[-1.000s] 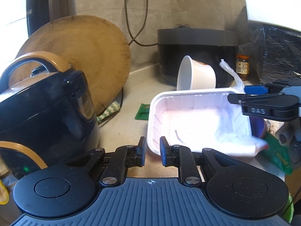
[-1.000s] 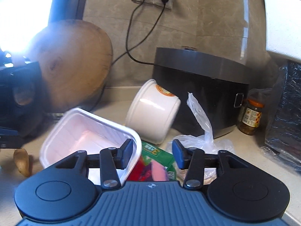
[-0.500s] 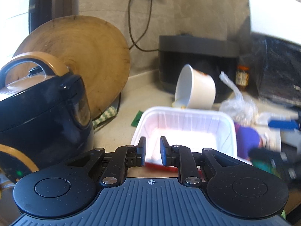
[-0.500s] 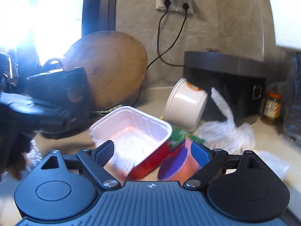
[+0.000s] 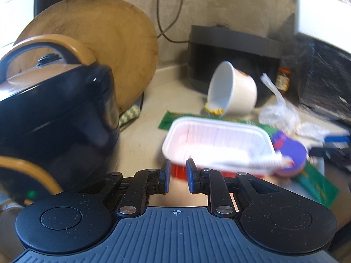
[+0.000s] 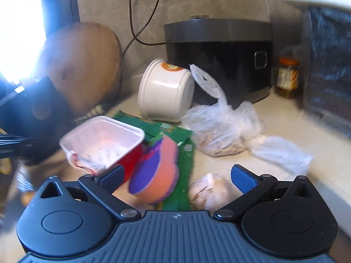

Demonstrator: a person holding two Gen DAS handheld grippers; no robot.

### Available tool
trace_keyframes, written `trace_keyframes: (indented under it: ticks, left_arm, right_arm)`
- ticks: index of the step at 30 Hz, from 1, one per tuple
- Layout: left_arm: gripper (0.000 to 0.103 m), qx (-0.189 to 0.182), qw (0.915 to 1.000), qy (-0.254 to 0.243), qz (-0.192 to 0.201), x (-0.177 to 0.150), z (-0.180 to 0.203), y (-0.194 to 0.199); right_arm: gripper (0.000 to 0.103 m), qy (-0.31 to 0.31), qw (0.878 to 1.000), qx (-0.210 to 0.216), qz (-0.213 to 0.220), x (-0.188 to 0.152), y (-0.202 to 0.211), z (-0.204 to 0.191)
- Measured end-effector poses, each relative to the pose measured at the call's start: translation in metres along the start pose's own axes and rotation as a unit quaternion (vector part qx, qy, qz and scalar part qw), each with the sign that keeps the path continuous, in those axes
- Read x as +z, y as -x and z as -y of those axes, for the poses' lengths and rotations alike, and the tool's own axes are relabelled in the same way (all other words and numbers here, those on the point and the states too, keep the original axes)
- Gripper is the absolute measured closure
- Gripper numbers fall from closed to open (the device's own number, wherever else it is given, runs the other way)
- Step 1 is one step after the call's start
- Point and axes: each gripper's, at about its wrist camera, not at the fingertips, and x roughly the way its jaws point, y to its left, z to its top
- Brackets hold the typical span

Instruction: Collect trash

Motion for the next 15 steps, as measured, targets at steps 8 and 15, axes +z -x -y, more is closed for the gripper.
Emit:
trace_keyframes:
  ticks: [8, 15]
  left_arm:
    - [0.082, -0.031, 0.9966, -0.073, -0.024, -0.038, 0.015, 0.038]
    - [0.081, -0.01, 0.9959, -0.082, -0.037, -0.047, 0.02, 0.035]
  right_arm:
    - [0.0, 0.043, 0.991, 0.07, 0.105, -0.014, 0.034, -0.027]
    - [0.0, 0.086, 0.981, 0.169, 0.047, -0.049, 0.025, -0.067]
